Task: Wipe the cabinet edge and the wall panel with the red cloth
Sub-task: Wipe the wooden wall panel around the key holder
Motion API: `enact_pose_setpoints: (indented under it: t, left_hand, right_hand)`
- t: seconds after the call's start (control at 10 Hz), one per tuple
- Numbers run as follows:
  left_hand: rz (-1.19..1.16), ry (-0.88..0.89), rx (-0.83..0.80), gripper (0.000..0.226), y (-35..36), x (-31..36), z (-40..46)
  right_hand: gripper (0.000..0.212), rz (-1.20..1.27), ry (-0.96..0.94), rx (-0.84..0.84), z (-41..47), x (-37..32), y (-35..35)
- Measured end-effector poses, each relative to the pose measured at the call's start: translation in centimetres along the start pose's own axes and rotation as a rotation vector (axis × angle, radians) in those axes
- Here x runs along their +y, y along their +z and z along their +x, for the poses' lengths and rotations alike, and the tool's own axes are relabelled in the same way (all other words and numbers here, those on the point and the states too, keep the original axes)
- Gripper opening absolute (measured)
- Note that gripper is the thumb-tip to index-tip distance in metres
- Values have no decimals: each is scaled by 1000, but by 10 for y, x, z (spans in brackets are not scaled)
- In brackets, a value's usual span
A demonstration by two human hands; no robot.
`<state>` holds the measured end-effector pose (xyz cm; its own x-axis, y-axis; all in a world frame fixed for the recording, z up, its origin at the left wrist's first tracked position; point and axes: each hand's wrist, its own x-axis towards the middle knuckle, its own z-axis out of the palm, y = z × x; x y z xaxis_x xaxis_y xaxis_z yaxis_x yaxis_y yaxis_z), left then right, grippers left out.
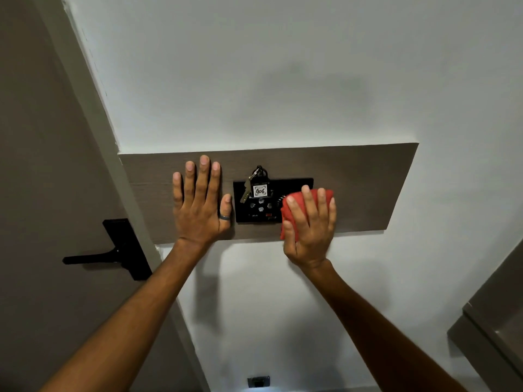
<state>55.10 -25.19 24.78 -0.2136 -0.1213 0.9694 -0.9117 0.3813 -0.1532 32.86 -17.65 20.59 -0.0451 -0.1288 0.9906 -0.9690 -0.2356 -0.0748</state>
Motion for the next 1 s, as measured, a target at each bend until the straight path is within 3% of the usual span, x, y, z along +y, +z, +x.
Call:
enact_pose_setpoints:
  t: [0.2, 0.3, 0.4, 0.6, 0.7, 0.8, 0.9, 1.0]
  left_hand:
    - [-11, -7, -4, 66, 4, -2, -1]
    - [1, -2, -6, 67, 4, -2, -2]
    - [-2, -4, -17, 67, 1, -1, -1]
    - [1, -7, -13, 67, 0, -2, 1]
    - [-8, -5, -1, 67, 1, -1, -2]
    - [1, -12, -14, 66, 1, -2, -1]
    - [1, -11, -25, 66, -2, 0, 0]
    - [-11, -6, -7, 67, -1, 0, -1]
  right_hand:
    - [41, -36, 26, 112, 46, -22, 29]
    - [41, -70, -18, 126, 14, -16, 27]
    - [40, -87, -193, 64, -3, 9, 15]
    - [40, 4, 139, 157, 31, -27, 27]
    - [39, -32, -118, 102, 35, -6, 20]
    - [39, -29, 162, 141, 38, -23, 24]
    - [41, -31, 34, 115, 31, -27, 22]
    - [40, -34, 27, 136, 43, -7, 17]
